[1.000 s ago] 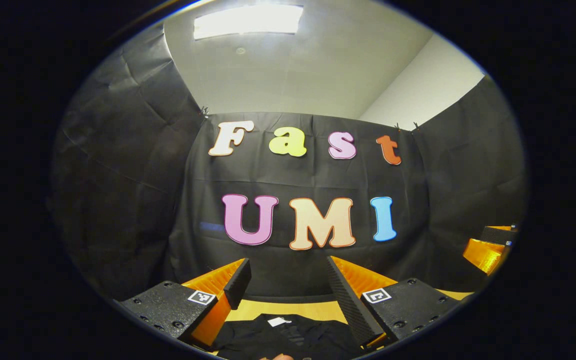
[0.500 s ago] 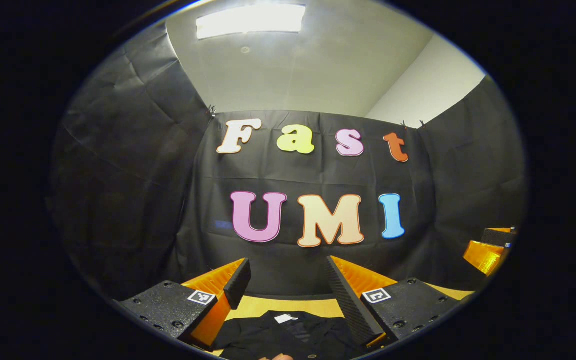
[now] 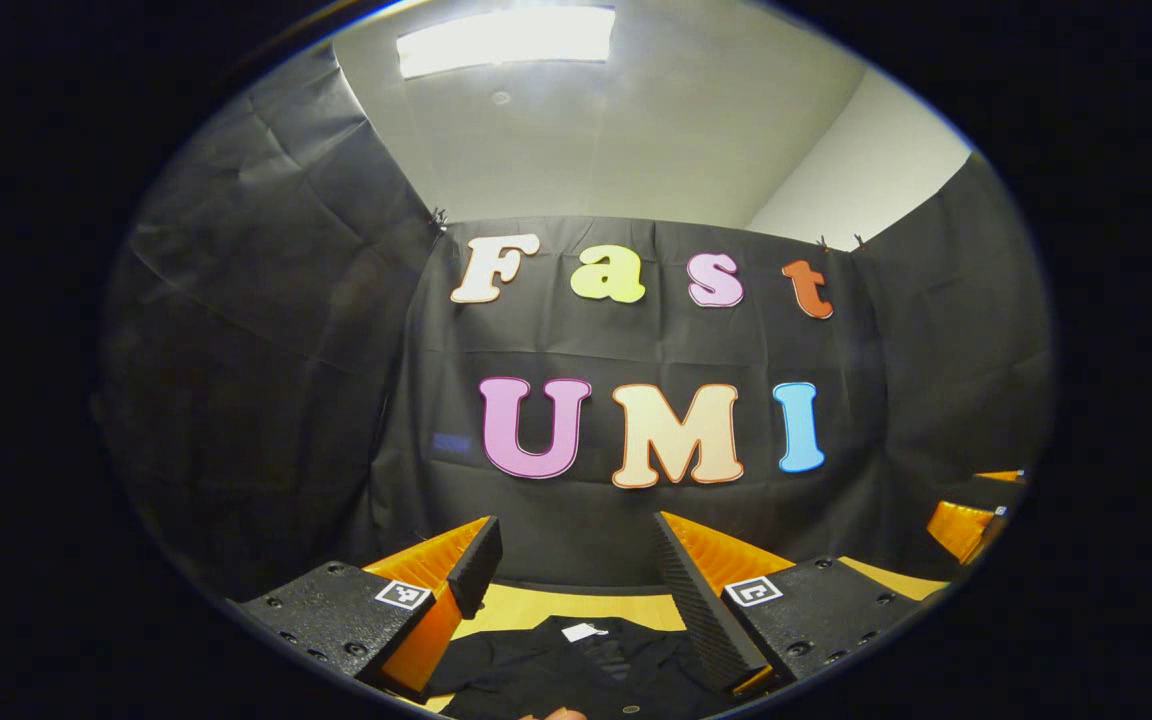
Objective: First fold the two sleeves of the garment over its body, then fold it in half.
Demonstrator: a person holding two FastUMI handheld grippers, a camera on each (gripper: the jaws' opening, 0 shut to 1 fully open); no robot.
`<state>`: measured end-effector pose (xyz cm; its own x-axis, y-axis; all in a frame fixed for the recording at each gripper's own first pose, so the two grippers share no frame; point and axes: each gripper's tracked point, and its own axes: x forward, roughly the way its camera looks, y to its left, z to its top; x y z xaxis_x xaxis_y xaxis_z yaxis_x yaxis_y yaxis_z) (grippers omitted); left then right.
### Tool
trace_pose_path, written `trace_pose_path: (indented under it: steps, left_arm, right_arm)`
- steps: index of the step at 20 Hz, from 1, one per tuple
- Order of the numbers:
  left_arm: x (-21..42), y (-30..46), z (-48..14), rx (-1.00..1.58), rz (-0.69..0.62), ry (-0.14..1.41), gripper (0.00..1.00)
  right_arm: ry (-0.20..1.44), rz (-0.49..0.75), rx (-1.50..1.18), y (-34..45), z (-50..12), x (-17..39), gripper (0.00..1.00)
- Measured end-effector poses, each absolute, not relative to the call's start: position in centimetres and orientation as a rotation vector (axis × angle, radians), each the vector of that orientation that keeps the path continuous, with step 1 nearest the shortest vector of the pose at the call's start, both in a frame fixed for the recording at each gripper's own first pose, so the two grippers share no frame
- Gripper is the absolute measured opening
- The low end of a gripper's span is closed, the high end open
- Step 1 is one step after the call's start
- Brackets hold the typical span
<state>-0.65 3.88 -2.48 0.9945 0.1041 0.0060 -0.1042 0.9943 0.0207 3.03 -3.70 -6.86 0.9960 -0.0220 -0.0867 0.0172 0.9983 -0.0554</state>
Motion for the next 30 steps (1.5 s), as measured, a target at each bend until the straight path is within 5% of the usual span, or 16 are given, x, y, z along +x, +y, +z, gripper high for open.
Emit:
trace_pose_path:
  steps: [11,18,30]
  left_arm:
    - [-2.8,2.6,-2.8,0.063,0.205,-0.014,0.92]
    - [-4.7,1.0,-3.0,0.105,0.261,0.002,0.92]
    - [-6.6,-0.1,-2.0,0.142,0.297,0.000,0.91]
  right_arm:
    - [0.359,-0.104,-0.149,-15.5,-20.5,3.3,0.98]
    - [0.658,-0.080,-0.120,-20.1,-31.9,-0.2,0.98]
    - [1.088,-0.057,-0.013,-22.4,-43.0,-8.9,1.00]
